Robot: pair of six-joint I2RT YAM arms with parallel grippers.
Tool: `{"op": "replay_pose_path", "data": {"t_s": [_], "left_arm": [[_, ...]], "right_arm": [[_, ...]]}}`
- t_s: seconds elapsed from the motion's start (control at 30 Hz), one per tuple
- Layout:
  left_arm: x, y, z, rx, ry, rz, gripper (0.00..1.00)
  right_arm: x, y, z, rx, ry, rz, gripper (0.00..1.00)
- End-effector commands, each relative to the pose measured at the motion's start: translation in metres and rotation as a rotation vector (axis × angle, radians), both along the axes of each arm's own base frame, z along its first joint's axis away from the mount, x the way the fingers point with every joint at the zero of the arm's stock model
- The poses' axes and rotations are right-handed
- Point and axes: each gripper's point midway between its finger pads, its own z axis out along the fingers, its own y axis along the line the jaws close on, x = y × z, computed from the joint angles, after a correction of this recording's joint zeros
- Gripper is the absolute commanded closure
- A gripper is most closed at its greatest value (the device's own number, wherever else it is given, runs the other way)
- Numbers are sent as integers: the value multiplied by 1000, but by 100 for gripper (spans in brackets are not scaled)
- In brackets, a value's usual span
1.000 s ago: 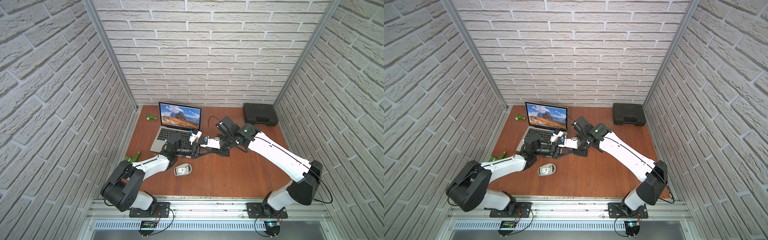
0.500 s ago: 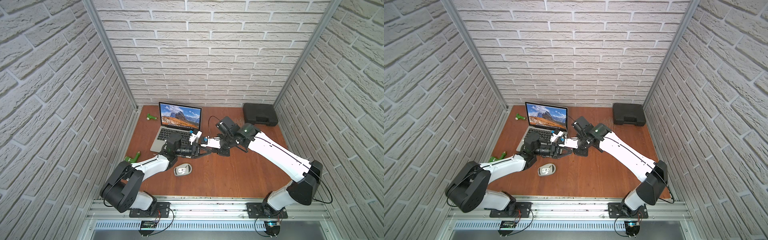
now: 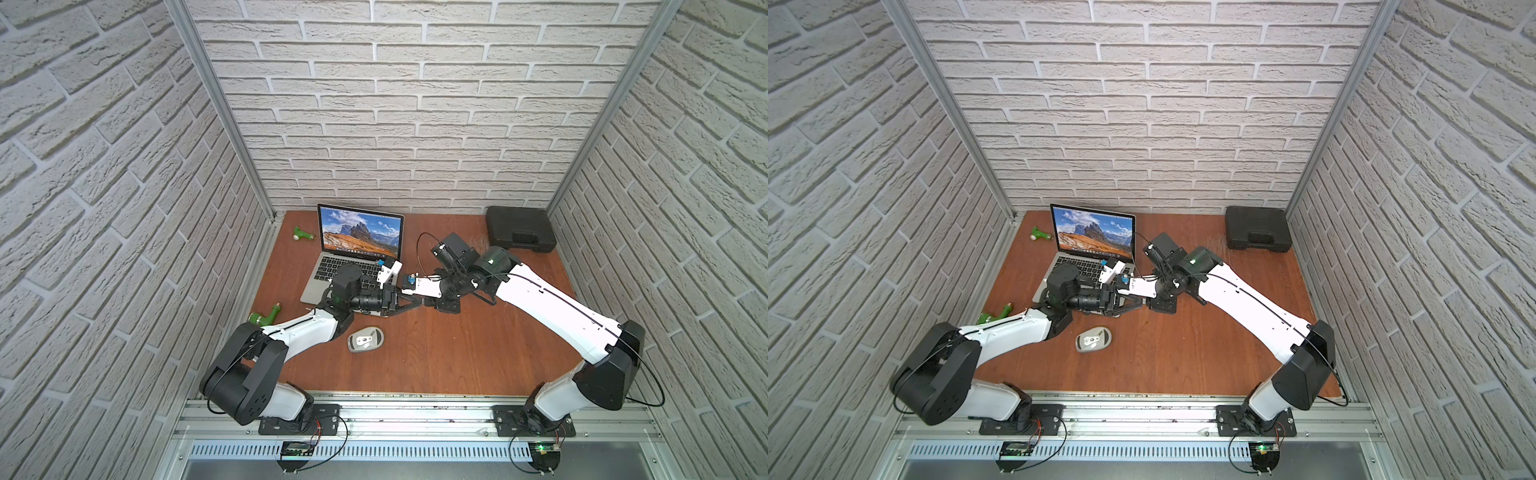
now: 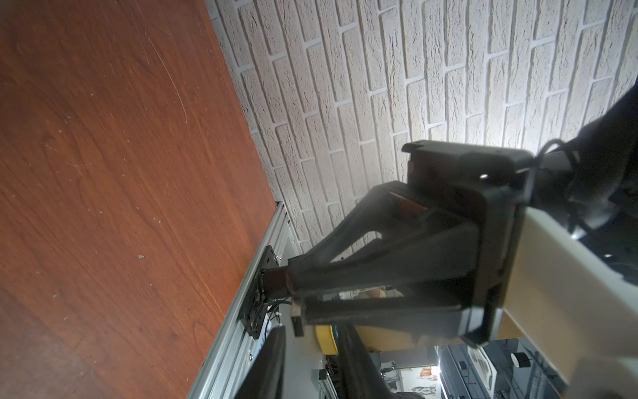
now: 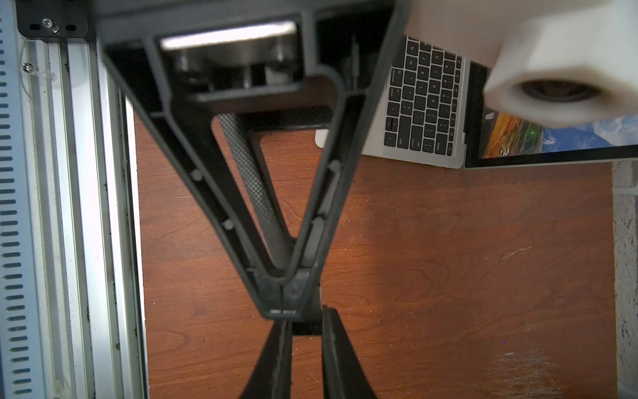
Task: Remove the wireless mouse receiver from the laptop
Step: Take out the USB plug from the USB port.
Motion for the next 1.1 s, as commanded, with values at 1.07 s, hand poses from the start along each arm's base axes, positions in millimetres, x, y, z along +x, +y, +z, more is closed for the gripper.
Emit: {"op": "replay_pose_path", "data": {"t_s": [1.07], "left_arm": [[-1, -3, 13, -10, -106, -18, 78]], "right_arm": [[-5, 14, -1, 43, 60, 26, 98]]}}
